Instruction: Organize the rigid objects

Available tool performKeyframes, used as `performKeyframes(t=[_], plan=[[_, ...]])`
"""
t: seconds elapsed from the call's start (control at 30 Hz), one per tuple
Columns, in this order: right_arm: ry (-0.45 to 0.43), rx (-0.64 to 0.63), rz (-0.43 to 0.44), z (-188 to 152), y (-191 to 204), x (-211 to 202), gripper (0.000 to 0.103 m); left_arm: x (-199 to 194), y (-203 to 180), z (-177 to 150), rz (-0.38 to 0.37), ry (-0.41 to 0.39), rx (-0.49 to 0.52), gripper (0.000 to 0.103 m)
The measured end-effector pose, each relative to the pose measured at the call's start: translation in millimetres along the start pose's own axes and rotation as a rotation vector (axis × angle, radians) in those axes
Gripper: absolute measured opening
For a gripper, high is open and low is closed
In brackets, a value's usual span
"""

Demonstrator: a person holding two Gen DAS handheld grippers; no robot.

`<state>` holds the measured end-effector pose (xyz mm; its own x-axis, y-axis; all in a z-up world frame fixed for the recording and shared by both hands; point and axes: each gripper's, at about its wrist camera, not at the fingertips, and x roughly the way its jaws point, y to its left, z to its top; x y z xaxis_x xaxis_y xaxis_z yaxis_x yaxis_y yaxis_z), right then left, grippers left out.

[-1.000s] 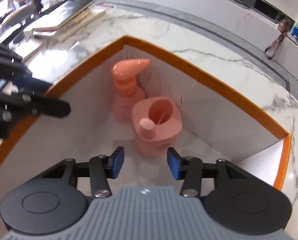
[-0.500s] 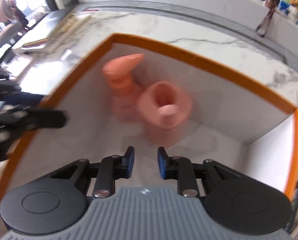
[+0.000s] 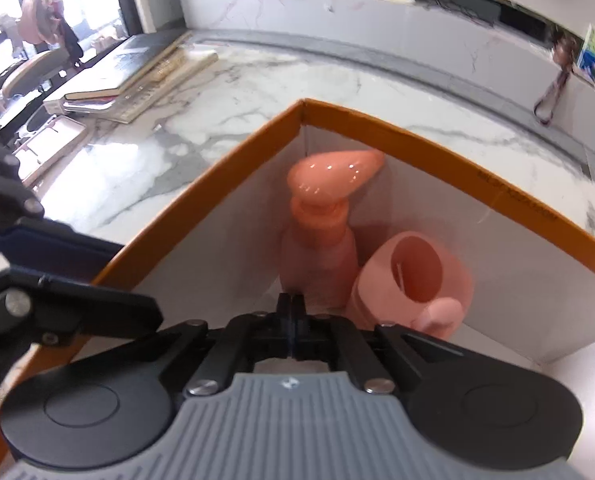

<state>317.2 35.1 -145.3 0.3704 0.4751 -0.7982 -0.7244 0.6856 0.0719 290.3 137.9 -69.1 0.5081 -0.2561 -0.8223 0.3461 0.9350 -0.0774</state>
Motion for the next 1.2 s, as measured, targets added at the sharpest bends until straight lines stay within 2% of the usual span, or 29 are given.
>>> performKeyframes(t=[0.13,0.3,0.37,0.43,0.53,0.67,0.7,0.77,0.8,1.07,1.13,1.2], plan=[[-0.021,0.027,0.073,2,-1,7,0.0,-2,5,1,-0.021,-0.005,-0.028,0.014],[-0.003,0.022,0.038,5,3,3,0.0,-2,4,0,-0.018,-0.01,-0.039,0.014],[-0.012,-0.023,0.01,2,6,-5,0.001,-1,3,-1,-0.015,-0.01,-0.041,0.014],[-0.015,-0.052,-0.028,0,7,-12,0.006,-2,1,-2,-0.006,-0.014,-0.03,0.014],[-0.063,-0.013,0.017,-3,-1,-32,0.007,-4,1,-3,-0.006,-0.015,-0.032,0.014],[-0.119,-0.052,-0.001,2,-3,-60,0.009,-5,3,-4,-0.019,-0.004,-0.05,0.014],[-0.126,-0.059,-0.004,5,-5,-63,0.011,-5,3,-4,-0.017,0.001,-0.051,0.014],[-0.143,-0.059,-0.014,11,-9,-66,0.034,-4,1,-3,-0.009,0.007,-0.042,0.014],[-0.15,-0.059,-0.018,15,-10,-65,0.036,-4,0,-3,-0.005,0.01,-0.039,0.014],[-0.122,-0.114,-0.025,30,-9,-39,0.034,-4,1,-2,-0.007,0.014,-0.044,0.014],[-0.109,-0.082,-0.019,32,-10,-34,0.025,-4,1,-2,-0.009,0.012,-0.045,0.014],[-0.124,-0.02,-0.046,31,-10,-34,0.025,-4,2,-3,-0.012,0.009,-0.045,0.014]])
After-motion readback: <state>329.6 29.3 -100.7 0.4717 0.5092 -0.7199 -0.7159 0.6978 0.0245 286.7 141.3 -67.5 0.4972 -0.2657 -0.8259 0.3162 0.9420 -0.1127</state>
